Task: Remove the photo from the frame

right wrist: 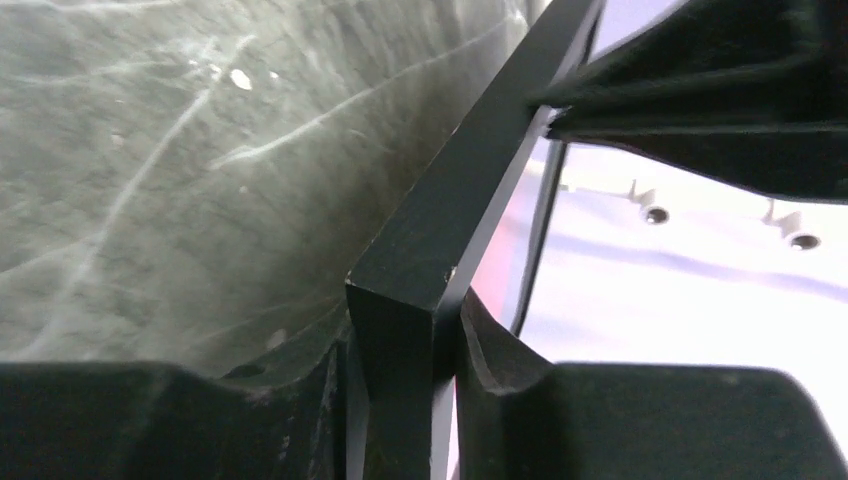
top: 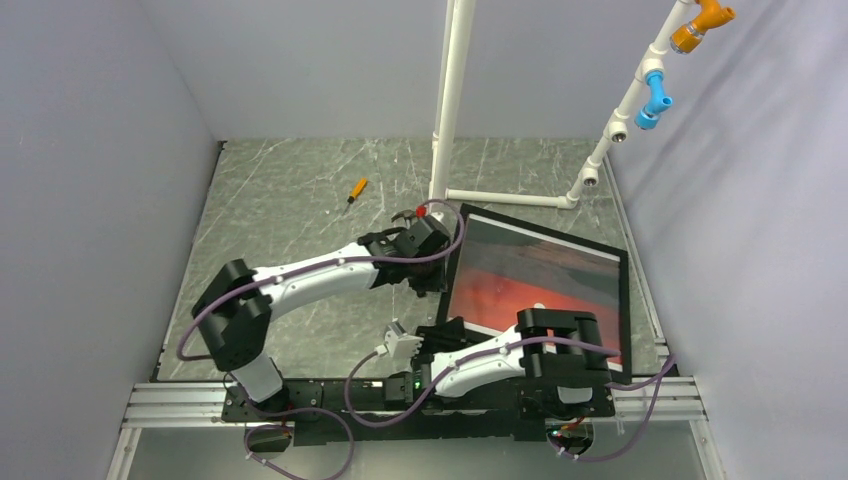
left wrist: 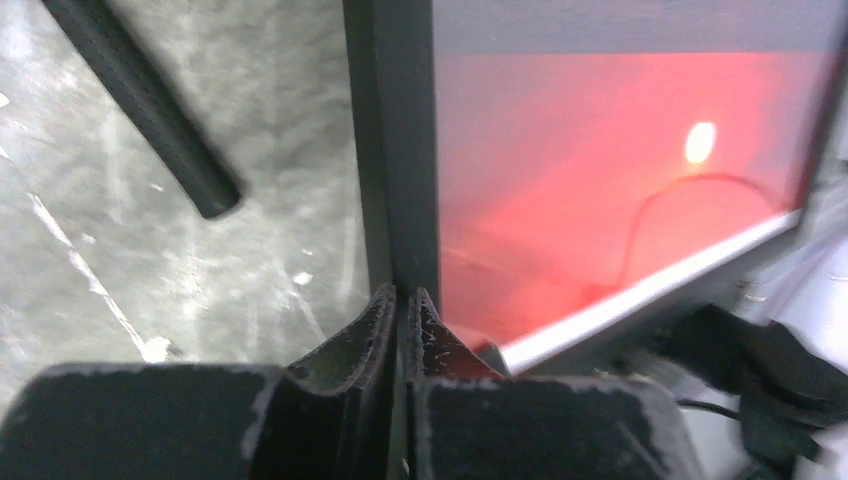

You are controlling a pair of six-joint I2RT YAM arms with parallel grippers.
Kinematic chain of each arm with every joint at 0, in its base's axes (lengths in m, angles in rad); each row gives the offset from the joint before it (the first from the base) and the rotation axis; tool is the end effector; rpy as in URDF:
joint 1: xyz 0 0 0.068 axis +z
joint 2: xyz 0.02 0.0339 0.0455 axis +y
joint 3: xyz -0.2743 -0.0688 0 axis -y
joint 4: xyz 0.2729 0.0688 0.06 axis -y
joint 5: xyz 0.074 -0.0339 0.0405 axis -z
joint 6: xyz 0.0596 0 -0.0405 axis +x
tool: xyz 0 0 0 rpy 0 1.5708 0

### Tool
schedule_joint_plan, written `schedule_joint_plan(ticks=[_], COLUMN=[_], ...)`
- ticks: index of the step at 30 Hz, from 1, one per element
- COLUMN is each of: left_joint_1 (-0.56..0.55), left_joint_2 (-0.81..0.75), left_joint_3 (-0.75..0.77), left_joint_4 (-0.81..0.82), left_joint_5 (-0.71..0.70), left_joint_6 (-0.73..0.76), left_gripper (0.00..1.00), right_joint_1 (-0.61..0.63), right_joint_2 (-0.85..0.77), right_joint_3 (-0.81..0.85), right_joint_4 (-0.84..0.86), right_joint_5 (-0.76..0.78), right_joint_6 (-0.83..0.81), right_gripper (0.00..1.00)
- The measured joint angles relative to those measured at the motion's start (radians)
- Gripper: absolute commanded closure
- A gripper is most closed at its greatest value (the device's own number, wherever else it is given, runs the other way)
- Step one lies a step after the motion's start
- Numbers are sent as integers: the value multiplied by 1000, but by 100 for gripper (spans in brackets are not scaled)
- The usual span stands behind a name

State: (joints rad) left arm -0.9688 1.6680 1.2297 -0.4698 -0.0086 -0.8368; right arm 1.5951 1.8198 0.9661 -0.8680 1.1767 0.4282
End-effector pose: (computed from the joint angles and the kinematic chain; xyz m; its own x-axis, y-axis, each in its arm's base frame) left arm 0.2277 -0.3305 0.2197 -0.9088 0.0115 -0.4171 0.2186 0.8647 -0.4523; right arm 0.0478 0.2989 0.1173 -0.1361 -0.9606 -0.2423 -0.3561 0.2757 -0.8929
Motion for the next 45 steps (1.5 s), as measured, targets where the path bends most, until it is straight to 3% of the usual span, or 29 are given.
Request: schedule_joint_plan(ticks=[2,4,9,12,21,26,30,35,45], left_joint_1=[7,6,0,1,20,28,28,28,28], left_joint_2=[-39,-84,-187,-253,-580,-805,-940,-1009,-981], left_joint_3=[0,0,-4,-11,-53,-138,-214,-267,-325], left_joint_4=[-6,20,79,86,11,-32,-48,-73,-50], left_joint_5=[8,32,72,68,-79,-195,-268,-308,-294], left_joint_6=[-4,-14,-19,-16,32,50,62,66,64], left_gripper=[98,84,54,43,26,25,24,24,23], right_joint_1=[-1,-3,-3,2,22,23,23,20,-4], right_joint_2=[0,-4,-38,-81,-178,-307,-438,-578,-595], right_joint_3=[-1,-1,-1,0,142,234,251,229,230], right_joint_4=[-33,-53,-75,-102,-311,-317,-175,153,634], right_joint_5=[-6,2,16,27,77,96,105,115,175], right_joint_6=[26,48,75,94,220,131,-68,-405,-788], right_gripper=[90,100,100,100,100,100,100,100,100])
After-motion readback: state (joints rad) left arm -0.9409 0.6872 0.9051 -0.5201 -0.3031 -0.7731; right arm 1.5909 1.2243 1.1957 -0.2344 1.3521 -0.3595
